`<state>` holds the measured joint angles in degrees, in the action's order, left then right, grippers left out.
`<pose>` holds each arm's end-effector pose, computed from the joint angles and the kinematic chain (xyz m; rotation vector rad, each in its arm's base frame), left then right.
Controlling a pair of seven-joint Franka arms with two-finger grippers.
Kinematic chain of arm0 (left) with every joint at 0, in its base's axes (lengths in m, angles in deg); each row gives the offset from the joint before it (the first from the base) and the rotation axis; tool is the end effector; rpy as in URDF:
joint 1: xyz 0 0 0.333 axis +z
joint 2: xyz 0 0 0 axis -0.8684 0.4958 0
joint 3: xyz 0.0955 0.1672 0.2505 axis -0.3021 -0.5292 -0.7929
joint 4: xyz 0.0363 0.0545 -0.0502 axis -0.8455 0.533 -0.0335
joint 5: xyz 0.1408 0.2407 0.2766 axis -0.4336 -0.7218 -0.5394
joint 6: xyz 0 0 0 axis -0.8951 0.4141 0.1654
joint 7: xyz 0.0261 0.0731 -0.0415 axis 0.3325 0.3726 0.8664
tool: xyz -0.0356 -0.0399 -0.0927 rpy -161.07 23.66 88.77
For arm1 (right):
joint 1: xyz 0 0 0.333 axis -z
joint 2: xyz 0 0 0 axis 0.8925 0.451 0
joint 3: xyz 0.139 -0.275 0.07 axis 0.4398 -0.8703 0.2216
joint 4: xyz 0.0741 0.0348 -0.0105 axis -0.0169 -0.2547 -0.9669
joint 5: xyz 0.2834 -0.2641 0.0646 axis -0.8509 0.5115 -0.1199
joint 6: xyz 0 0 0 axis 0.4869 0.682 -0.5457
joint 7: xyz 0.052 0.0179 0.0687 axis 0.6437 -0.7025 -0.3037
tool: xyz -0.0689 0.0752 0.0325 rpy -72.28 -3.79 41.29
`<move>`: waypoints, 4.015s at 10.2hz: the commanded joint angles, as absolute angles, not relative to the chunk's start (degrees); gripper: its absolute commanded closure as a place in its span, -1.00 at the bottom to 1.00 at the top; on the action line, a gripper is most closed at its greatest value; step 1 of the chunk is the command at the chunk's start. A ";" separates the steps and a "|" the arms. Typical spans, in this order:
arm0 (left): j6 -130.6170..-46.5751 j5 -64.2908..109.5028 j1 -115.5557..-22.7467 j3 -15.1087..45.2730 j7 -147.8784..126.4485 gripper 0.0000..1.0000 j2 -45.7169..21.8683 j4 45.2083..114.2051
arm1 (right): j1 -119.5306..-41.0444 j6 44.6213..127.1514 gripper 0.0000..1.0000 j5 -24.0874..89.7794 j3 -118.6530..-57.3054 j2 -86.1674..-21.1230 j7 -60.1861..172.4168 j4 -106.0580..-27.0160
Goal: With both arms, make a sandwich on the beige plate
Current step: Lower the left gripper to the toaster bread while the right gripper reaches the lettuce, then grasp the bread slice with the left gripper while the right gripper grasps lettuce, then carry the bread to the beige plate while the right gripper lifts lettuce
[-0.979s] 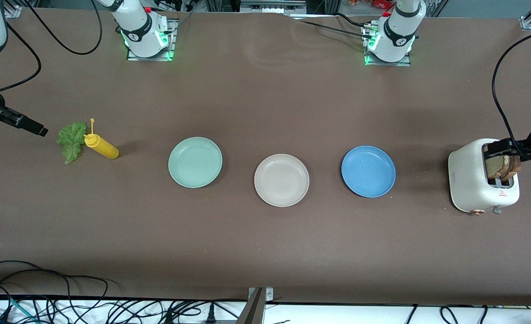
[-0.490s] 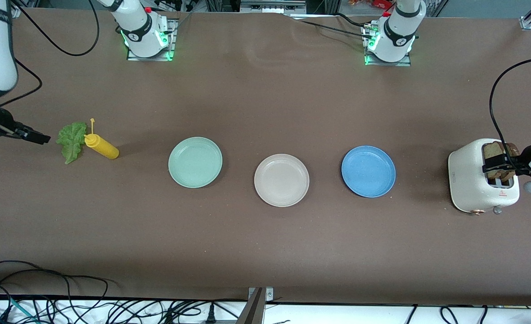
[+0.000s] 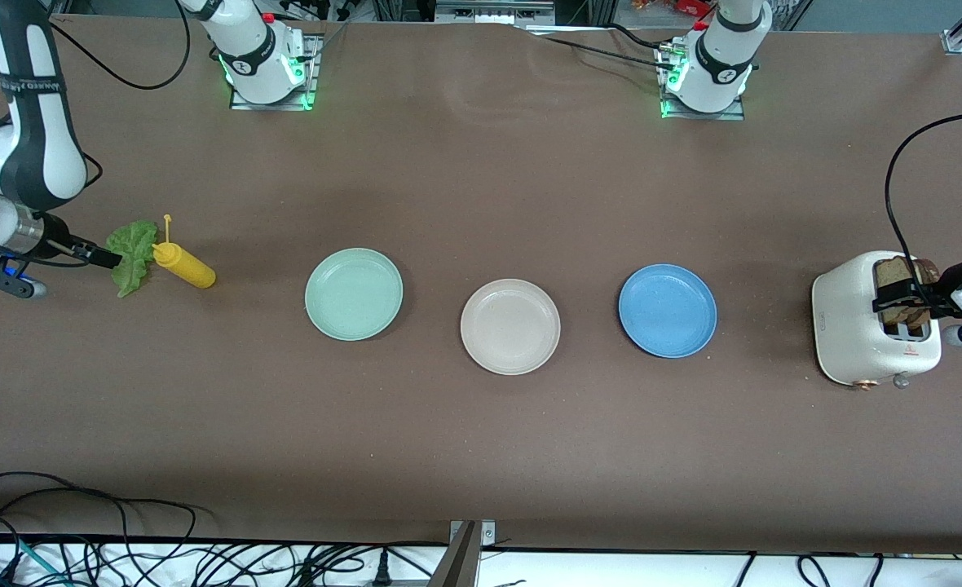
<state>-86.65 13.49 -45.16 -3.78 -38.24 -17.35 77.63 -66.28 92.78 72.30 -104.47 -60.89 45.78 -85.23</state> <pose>0.6236 0.1753 0.3849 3.1278 -0.1478 -0.0729 0.5383 -0.1815 0.2962 2.9515 -0.5830 -0.2975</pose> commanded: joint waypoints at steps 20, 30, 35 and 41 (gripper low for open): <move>-86.85 12.30 -41.55 -3.16 -53.91 1.00 -22.34 83.12 | -60.03 100.70 0.48 61.78 -103.80 -45.03 49.59 -84.59; -55.99 28.07 -62.10 -2.98 -36.78 1.00 -18.40 62.96 | -60.11 81.85 1.00 61.96 -104.24 -52.14 55.65 -72.93; -57.47 50.23 -72.30 -2.98 -27.48 1.00 -8.74 61.48 | -60.03 58.45 1.00 61.78 -104.06 -53.11 55.30 -56.39; -78.03 66.74 -81.63 -2.98 -9.08 1.00 0.24 60.50 | -63.97 52.27 1.00 60.39 -103.36 -57.24 50.58 -53.65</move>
